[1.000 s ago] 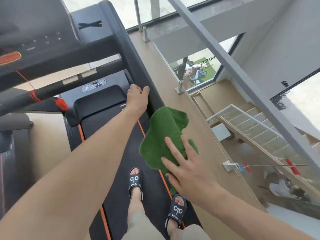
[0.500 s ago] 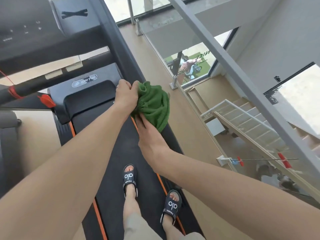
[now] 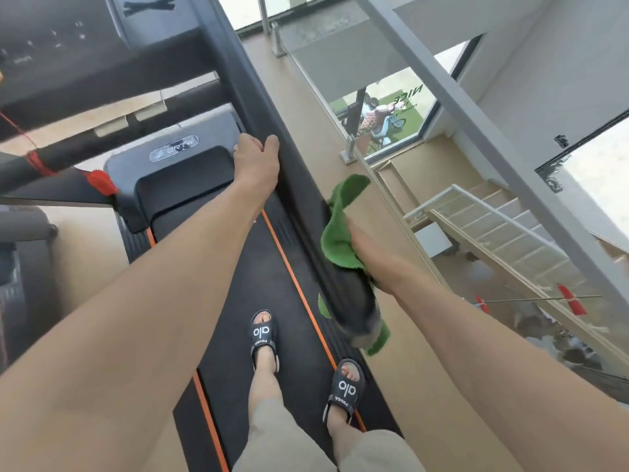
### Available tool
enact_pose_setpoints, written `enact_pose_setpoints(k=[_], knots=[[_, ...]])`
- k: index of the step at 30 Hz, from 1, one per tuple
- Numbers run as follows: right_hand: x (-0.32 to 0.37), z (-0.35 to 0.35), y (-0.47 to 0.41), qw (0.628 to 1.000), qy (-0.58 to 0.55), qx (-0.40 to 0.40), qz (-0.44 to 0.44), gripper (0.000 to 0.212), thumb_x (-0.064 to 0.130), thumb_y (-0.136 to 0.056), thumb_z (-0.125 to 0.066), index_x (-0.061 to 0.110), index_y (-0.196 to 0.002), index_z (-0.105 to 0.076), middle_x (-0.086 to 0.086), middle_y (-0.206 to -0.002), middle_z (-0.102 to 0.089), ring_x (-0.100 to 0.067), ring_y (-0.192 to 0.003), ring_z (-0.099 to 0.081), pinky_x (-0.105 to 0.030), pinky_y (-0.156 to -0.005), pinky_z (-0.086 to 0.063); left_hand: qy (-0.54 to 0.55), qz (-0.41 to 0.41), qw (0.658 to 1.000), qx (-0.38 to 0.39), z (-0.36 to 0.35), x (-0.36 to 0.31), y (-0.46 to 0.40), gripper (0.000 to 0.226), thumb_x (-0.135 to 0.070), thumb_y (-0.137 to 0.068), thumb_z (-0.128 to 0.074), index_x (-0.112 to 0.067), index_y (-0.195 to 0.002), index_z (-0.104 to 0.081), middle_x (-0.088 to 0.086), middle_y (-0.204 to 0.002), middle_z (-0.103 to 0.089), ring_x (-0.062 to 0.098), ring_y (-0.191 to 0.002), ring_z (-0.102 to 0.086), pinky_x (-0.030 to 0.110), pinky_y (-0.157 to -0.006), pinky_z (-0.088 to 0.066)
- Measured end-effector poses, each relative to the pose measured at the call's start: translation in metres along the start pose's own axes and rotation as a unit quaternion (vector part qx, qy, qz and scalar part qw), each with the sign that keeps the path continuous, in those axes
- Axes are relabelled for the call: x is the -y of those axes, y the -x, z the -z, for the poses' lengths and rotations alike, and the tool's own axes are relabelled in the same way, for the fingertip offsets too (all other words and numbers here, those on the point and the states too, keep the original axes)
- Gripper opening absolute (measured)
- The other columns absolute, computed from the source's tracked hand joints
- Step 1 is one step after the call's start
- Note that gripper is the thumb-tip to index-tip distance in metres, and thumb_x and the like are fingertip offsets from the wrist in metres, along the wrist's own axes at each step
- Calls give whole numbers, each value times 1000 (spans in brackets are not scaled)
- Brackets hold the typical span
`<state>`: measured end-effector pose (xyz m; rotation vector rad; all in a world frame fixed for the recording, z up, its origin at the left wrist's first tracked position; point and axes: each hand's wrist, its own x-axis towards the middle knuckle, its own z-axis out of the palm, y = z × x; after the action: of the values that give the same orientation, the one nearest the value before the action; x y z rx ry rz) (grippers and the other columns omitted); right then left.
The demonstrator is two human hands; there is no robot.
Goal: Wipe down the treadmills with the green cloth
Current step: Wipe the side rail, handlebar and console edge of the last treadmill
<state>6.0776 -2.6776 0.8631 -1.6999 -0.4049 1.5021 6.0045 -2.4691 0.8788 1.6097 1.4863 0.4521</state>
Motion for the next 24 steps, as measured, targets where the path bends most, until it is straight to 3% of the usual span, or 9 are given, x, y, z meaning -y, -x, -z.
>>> enact_pose_setpoints(k=[2,3,5,6,8,11,15,18,24], knots=[[-19,4,-17,992,-83,22,-96,59,63,-98,-42,11,-113,-64,-12,-110,-70,-24,-100,-67,-37,-95,-52,2,-1,1000,6,-1,4,-5,32,-39,-101,-47,-25,-78,-30,2,-97,-42,17,-77,-40,30,-72,-35],[-27,5,-14,987,-98,10,-126,51,54,-102,-40,8,-98,-62,-10,-90,-72,-20,-84,-68,-33,-85,-53,4,-3,1000,6,-2,6,-7,32,-40,-101,-47,-25,-78,-30,2,-95,-42,16,-77,-39,30,-70,-35],[-42,9,-5,976,-115,17,-184,42,27,-109,-33,6,-80,-55,-11,-79,-68,-19,-86,-63,-34,-91,-49,8,-7,1000,2,-4,10,-10,32,-42,-100,-47,-26,-78,-30,2,-94,-41,18,-77,-38,30,-72,-34],[-46,10,0,973,-96,9,-208,43,21,-109,-31,5,-77,-54,-15,-91,-68,-21,-96,-59,-36,-101,-44,13,-6,1000,2,-5,10,-11,32,-43,-99,-47,-26,-78,-30,2,-94,-40,18,-76,-37,30,-72,-34],[-56,12,11,962,-106,-21,-250,42,23,-109,-30,7,-80,-56,-18,-110,-65,-23,-103,-56,-33,-107,-39,22,2,1000,3,-4,9,-10,32,-43,-99,-46,-26,-79,-30,0,-92,-39,17,-73,-36,30,-70,-33],[-81,5,34,936,-196,-30,-291,42,36,-107,-34,8,-96,-64,-13,-100,-69,-26,-108,-61,-39,-103,-45,28,12,1000,5,-3,9,-7,30,-44,-98,-46,-26,-79,-31,2,-95,-40,19,-75,-38,31,-70,-34],[-106,-15,55,881,-359,-113,-287,46,45,-98,-53,3,-102,-69,-21,-94,-71,-33,-82,-68,-42,-70,-59,27,13,999,-13,-4,4,0,30,-41,-99,-47,-26,-79,-30,4,-101,-42,18,-76,-39,29,-67,-34],[-95,-29,63,812,-490,-151,-278,55,53,-96,-55,2,-112,-69,-23,-103,-70,-34,-76,-67,-45,-59,-59,20,19,1000,-14,-4,2,2,31,-41,-100,-47,-26,-79,-30,4,-103,-44,20,-83,-41,29,-74,-35],[-73,-28,56,703,-640,-86,-298,61,54,-91,-57,4,-124,-66,-33,-121,-63,-53,-106,-63,-64,-79,-53,22,18,999,-16,-4,2,2,31,-40,-100,-48,-26,-78,-31,4,-104,-44,20,-85,-41,30,-77,-36]])
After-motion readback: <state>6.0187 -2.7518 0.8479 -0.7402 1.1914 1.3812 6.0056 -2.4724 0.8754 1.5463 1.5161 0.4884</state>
